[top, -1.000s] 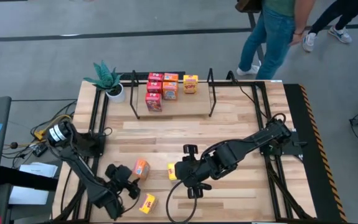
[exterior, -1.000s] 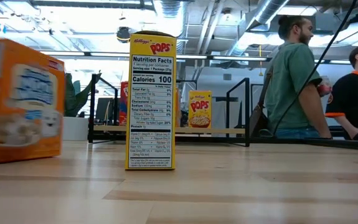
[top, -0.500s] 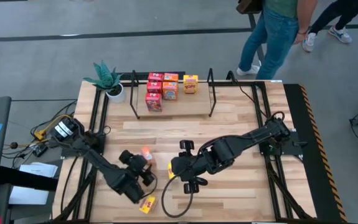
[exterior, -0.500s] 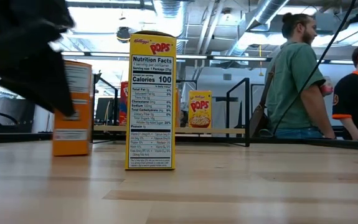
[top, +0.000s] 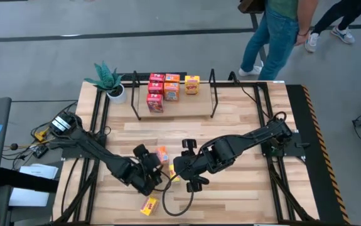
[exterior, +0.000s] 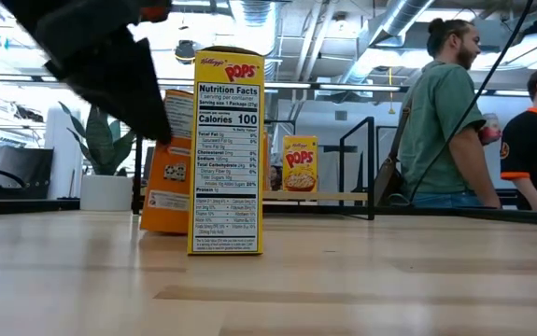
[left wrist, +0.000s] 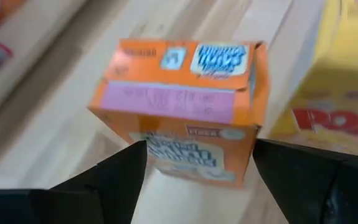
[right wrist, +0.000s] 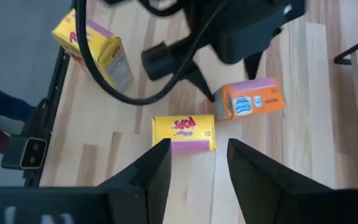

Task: Stack cereal on shelf
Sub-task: Put the orange cereal box on the shelf aligned with the other orange cereal boxes

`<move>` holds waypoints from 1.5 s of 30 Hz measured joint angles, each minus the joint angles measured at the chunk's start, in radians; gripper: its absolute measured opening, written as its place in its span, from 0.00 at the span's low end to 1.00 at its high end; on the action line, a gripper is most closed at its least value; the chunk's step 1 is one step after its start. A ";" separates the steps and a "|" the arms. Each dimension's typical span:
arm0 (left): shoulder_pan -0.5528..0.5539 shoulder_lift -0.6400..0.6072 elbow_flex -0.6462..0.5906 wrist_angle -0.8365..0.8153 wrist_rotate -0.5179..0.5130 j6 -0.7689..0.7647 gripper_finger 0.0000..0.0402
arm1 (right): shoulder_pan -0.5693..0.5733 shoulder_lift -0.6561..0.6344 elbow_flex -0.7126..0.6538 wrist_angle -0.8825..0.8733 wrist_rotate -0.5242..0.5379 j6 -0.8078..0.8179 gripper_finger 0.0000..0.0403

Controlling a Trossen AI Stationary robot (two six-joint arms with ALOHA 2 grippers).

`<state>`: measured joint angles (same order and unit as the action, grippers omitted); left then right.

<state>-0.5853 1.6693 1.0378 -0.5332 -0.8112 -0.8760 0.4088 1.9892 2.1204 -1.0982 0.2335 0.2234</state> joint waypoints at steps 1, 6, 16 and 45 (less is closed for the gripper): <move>0.010 -0.017 0.000 0.000 0.000 0.026 0.71 | 0.000 0.000 0.000 -0.005 0.000 -0.003 0.44; 0.034 -0.116 0.000 -0.072 0.028 0.067 0.71 | -0.004 0.000 0.000 -0.004 0.000 -0.037 0.44; 0.023 -0.313 0.000 -0.349 -0.125 -0.105 0.71 | -0.057 0.000 0.000 0.052 0.001 -0.075 0.51; -0.003 -0.687 -0.615 0.412 0.055 -0.086 0.56 | -0.205 -0.003 0.002 0.198 -0.090 -0.205 0.71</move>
<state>-0.5886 0.9823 0.4229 -0.1213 -0.7566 -0.9619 0.2035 1.9862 2.1226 -0.9000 0.1430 0.0181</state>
